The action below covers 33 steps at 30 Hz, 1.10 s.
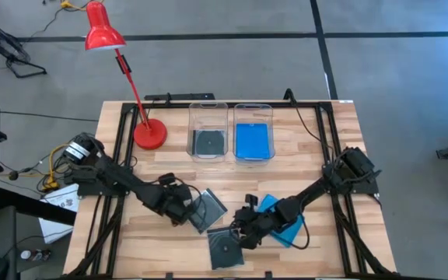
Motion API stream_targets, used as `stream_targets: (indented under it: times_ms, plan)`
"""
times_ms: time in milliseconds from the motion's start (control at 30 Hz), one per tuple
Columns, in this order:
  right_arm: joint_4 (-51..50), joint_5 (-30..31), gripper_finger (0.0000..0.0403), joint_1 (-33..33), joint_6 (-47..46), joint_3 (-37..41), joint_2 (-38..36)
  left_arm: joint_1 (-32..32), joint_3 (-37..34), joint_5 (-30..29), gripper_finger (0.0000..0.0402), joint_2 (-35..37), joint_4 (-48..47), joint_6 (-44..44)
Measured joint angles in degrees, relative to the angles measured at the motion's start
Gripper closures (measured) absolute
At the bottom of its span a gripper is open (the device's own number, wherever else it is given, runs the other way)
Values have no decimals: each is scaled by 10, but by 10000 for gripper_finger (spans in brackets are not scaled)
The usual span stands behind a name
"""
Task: Pick & place jewel cases by type
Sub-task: Put the top black cd case into the left transparent bin
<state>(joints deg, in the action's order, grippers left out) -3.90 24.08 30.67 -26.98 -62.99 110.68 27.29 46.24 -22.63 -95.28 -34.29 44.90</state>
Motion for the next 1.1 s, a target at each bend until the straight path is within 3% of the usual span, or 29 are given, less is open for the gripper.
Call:
stream_targets:
  times_ms: [200,433,1100]
  plan:
    - [17,-19,285,-25,5,-1,3,15,-30,-19,269,4,25,24]
    - [47,-62,285,-53,5,0,13,27,-33,-2,269,21,41,24]
    - [41,-75,285,-61,-26,-2,41,58,-33,42,269,27,95,35]
